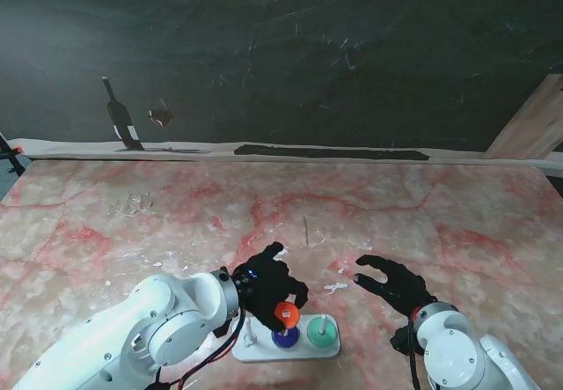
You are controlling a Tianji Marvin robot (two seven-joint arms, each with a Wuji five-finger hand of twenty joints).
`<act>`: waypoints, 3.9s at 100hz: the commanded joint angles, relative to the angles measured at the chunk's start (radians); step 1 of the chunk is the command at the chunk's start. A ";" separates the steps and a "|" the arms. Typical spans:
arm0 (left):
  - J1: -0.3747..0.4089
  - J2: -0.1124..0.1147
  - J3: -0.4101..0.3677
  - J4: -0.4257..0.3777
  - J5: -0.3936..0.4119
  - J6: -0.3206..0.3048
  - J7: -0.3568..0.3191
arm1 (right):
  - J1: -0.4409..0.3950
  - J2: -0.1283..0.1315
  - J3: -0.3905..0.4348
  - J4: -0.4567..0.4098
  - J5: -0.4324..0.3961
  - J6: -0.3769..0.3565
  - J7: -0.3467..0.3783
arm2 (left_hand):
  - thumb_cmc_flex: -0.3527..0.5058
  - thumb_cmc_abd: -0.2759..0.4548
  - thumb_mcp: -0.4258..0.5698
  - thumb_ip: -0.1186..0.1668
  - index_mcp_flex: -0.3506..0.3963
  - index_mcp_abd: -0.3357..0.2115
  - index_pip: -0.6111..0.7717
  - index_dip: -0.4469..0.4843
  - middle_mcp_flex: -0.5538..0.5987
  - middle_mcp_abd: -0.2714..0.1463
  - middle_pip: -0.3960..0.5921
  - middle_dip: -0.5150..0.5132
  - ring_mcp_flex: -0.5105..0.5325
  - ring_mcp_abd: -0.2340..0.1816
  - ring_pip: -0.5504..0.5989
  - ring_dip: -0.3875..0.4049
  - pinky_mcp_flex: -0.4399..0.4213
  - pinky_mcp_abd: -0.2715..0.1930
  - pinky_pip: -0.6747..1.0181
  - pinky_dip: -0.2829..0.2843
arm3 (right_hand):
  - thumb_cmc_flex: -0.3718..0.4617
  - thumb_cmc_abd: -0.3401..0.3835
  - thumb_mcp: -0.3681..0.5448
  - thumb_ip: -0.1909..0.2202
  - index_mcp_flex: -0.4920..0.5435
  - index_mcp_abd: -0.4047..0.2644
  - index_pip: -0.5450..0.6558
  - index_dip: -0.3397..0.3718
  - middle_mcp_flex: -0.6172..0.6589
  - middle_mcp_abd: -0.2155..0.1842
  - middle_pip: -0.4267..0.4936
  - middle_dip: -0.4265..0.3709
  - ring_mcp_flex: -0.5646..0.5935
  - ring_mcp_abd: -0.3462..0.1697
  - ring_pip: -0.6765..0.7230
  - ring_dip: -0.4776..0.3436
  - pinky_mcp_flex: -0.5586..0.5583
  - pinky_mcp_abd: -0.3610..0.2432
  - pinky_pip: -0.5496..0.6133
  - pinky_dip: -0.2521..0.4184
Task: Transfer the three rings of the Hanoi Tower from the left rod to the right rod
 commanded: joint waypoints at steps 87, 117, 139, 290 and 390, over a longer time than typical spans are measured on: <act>0.272 0.010 -0.267 -0.195 0.144 -0.011 -0.097 | -0.005 -0.003 -0.002 0.000 0.006 -0.005 0.005 | 0.076 0.063 0.134 0.053 0.056 -0.002 0.032 0.014 0.035 -0.066 0.027 0.013 0.024 0.000 0.025 0.017 -0.008 0.016 0.021 0.019 | -0.009 0.016 -0.024 0.014 -0.033 0.008 -0.009 -0.006 -0.033 0.005 0.000 -0.004 -0.021 0.002 0.006 0.008 -0.011 0.014 0.027 -0.008; 0.287 0.009 -0.276 -0.180 0.145 0.009 -0.090 | -0.001 -0.003 -0.004 0.003 0.005 -0.004 0.006 | 0.075 0.066 0.133 0.054 0.054 0.000 0.031 0.015 0.030 -0.064 0.029 0.012 0.022 0.001 0.025 0.018 -0.008 0.017 0.025 0.016 | -0.010 0.017 -0.025 0.014 -0.034 0.008 -0.010 -0.006 -0.034 0.004 0.000 -0.004 -0.021 0.000 0.006 0.007 -0.012 0.014 0.026 -0.010; 0.291 0.009 -0.275 -0.167 0.140 0.019 -0.085 | 0.000 -0.003 -0.005 0.004 0.005 -0.004 0.006 | 0.075 0.068 0.131 0.054 0.054 0.000 0.031 0.016 0.027 -0.065 0.031 0.011 0.022 0.000 0.026 0.018 -0.008 0.016 0.026 0.014 | -0.010 0.017 -0.024 0.014 -0.034 0.008 -0.010 -0.006 -0.034 0.004 0.000 -0.004 -0.021 0.000 0.006 0.007 -0.012 0.014 0.027 -0.011; 0.254 0.010 -0.254 -0.108 0.107 0.052 -0.082 | -0.002 -0.003 -0.002 0.003 0.010 0.000 0.006 | 0.006 0.166 0.061 0.129 -0.003 -0.013 -0.058 -0.002 -0.144 -0.025 0.110 -0.222 -0.010 0.022 0.006 0.015 -0.010 0.023 0.036 -0.011 | -0.008 0.020 -0.027 0.014 -0.035 0.009 -0.010 -0.006 -0.035 0.006 0.001 -0.004 -0.024 0.002 0.007 0.007 -0.012 0.016 0.033 -0.014; 0.319 -0.009 -0.225 -0.091 0.051 0.108 0.104 | 0.007 -0.001 -0.012 0.007 -0.018 -0.031 0.002 | -0.039 0.215 -0.217 0.061 -0.200 0.055 -0.360 -0.119 -0.600 0.039 -0.065 -0.377 -0.253 0.038 -0.131 -0.043 -0.005 0.023 -0.084 -0.077 | -0.007 0.014 -0.025 0.014 -0.036 0.008 -0.010 -0.006 -0.034 0.003 0.000 -0.004 -0.025 0.001 0.005 0.007 -0.015 0.016 0.027 -0.018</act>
